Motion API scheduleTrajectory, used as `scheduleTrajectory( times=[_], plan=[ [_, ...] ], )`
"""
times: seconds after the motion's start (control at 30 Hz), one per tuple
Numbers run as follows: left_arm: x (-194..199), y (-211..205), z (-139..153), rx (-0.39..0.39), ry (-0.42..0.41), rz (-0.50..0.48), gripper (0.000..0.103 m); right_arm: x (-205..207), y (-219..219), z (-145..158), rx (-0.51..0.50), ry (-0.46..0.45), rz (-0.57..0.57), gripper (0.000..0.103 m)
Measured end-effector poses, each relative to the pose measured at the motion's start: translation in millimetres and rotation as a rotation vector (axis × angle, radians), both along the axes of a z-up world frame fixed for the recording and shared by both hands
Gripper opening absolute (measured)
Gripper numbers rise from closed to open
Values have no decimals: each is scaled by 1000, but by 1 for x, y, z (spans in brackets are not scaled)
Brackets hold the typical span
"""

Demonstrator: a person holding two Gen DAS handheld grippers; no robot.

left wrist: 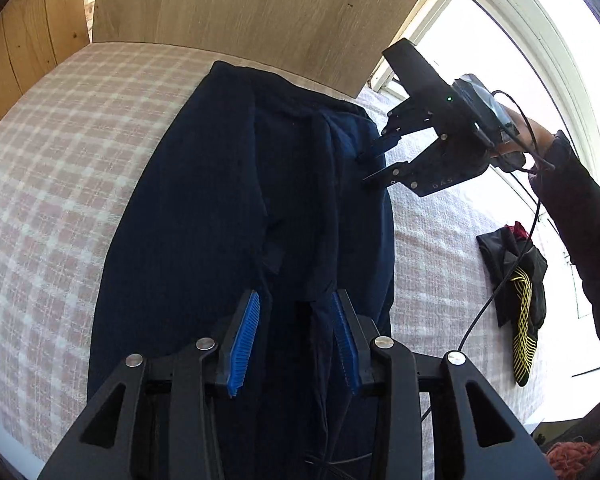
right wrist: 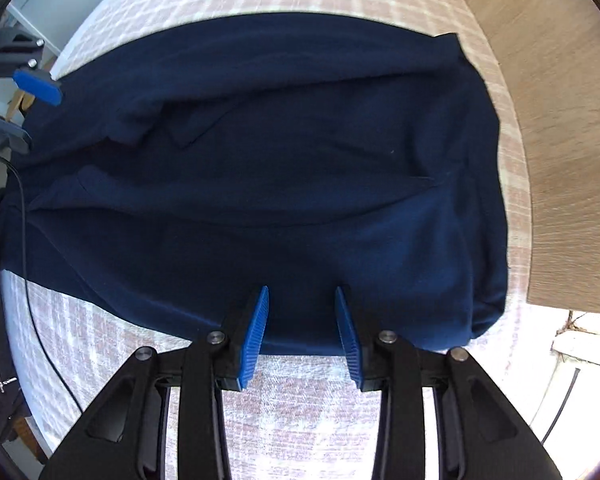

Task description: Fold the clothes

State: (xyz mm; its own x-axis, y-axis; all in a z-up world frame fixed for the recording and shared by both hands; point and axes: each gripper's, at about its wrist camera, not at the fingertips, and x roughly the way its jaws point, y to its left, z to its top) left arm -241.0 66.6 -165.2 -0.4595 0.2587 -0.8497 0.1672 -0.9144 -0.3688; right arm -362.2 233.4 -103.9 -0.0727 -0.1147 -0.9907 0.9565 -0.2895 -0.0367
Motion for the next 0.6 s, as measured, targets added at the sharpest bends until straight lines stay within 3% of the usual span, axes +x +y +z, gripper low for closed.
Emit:
scheduleTrajectory(
  times=[0.13,0.2,0.23,0.3,0.33,0.37,0.47,0.53,0.6],
  plan=[
    [-10,30,-7,155,48,-132,35,-11,13,9,30,84,-180,38],
    [-20,41,-16,160,47,-176,35,3,21,24,-29,63,-222,38],
    [-27,45,-23,126,29,-193,35,11,25,31,-62,50,-241,38],
    [-40,42,-41,-40,-27,-171,38,33,33,44,-133,2,-253,38],
    [-30,47,-37,-150,-74,-136,33,48,35,48,-161,-29,-246,38],
    [-26,43,-38,-212,-104,-109,33,67,36,50,-182,-63,-230,38],
    [-19,22,-35,-62,-71,-68,33,112,14,44,-211,-158,-170,38],
    [-16,20,-27,-56,-53,-64,33,147,-11,35,-210,-228,-130,38],
    [-10,19,-13,-35,-13,-70,33,200,-25,43,-168,-241,-92,38]
  ],
)
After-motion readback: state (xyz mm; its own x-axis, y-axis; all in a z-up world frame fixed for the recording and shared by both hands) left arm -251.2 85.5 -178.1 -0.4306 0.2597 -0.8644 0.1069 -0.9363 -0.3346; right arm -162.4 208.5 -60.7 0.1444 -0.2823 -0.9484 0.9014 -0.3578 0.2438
